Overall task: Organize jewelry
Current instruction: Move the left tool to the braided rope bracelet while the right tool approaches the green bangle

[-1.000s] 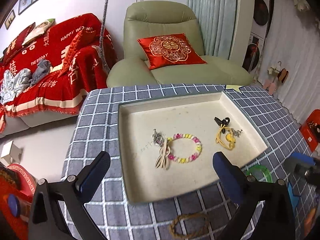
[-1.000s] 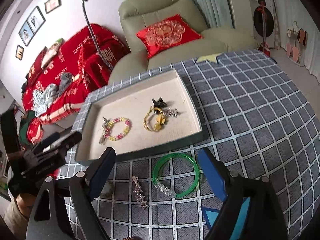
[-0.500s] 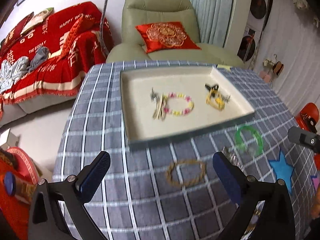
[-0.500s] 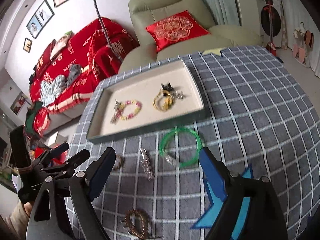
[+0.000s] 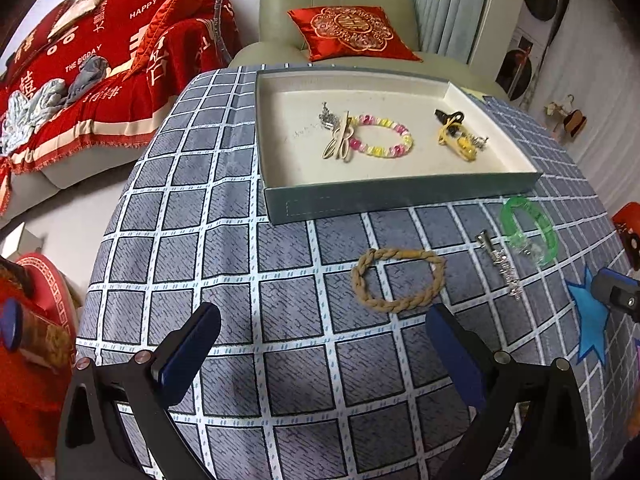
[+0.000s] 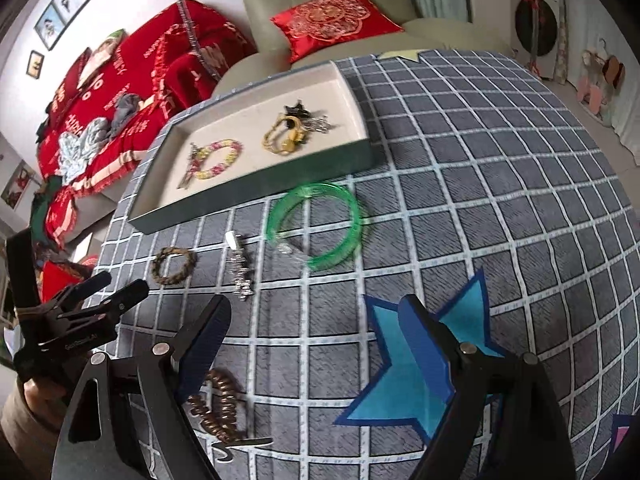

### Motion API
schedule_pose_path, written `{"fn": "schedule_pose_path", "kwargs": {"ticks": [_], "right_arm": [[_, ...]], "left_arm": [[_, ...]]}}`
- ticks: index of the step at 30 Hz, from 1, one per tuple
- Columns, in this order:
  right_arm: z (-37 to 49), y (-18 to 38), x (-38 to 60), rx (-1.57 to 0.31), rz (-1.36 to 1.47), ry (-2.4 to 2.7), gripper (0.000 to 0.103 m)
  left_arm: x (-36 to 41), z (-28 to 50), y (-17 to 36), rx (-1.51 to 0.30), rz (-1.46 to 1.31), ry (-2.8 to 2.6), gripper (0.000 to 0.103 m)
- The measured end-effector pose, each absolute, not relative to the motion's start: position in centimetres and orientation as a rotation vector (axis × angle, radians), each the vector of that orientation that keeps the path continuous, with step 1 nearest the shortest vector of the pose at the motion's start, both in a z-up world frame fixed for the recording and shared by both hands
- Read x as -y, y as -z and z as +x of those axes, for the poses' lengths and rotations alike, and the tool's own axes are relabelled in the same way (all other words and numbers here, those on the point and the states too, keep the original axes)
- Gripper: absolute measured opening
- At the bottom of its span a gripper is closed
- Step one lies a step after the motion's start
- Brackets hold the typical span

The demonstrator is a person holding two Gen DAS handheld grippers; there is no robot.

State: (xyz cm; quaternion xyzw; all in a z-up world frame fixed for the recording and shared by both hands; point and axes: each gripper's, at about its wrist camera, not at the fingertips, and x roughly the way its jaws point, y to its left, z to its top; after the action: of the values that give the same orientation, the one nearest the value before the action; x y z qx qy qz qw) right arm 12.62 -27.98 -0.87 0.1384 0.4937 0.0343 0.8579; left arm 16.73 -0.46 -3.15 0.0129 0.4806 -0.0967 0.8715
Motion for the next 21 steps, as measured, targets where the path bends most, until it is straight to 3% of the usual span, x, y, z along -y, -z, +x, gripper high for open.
{"fn": "schedule_pose_path", "kwargs": {"ticks": [21], "right_arm": [[18.6, 2.7, 29.7, -1.064, 0.28, 0.094, 0.088]], "left_arm": [[1.4, 19.5, 4.5, -1.051, -0.025, 0.131, 0.103]]}}
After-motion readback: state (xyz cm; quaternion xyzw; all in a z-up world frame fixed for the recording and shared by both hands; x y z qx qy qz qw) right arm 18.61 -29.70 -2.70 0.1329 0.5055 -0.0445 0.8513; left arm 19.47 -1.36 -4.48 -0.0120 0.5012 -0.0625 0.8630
